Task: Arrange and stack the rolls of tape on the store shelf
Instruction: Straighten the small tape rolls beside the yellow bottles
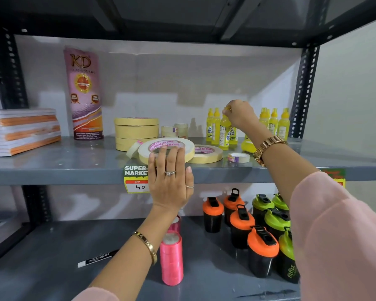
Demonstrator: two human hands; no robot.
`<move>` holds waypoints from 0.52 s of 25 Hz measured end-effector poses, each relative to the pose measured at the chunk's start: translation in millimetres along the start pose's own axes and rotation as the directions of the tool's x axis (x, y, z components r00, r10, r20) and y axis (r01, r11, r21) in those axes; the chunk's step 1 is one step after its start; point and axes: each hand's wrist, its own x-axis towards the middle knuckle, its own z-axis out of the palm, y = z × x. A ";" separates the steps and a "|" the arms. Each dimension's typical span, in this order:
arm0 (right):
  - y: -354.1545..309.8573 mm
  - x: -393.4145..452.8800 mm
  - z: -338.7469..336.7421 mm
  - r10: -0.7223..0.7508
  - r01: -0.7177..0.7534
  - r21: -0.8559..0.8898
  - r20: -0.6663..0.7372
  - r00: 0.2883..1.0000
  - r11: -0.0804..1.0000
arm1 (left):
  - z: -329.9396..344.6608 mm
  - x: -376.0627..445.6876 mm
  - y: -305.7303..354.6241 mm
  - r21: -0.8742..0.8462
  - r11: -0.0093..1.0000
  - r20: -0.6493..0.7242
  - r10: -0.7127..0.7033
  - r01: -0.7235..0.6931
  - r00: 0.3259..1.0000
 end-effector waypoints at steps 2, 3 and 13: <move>0.5 0.7 -0.3 0.014 -0.014 0.019 0.009 1.000 1.000 | 0.1 -0.1 0.2 0.011 1.000 0.001 0.002 -0.002 1.000; 0.6 0.6 -0.3 0.018 -0.018 0.028 0.013 1.000 0.999 | 0.1 -0.2 0.2 0.014 1.000 0.005 0.002 -0.002 1.000; 6.9 -5.7 -2.9 0.061 -0.076 0.168 0.090 0.994 0.983 | -1.1 0.6 -0.3 0.027 0.999 0.008 0.017 -0.017 1.000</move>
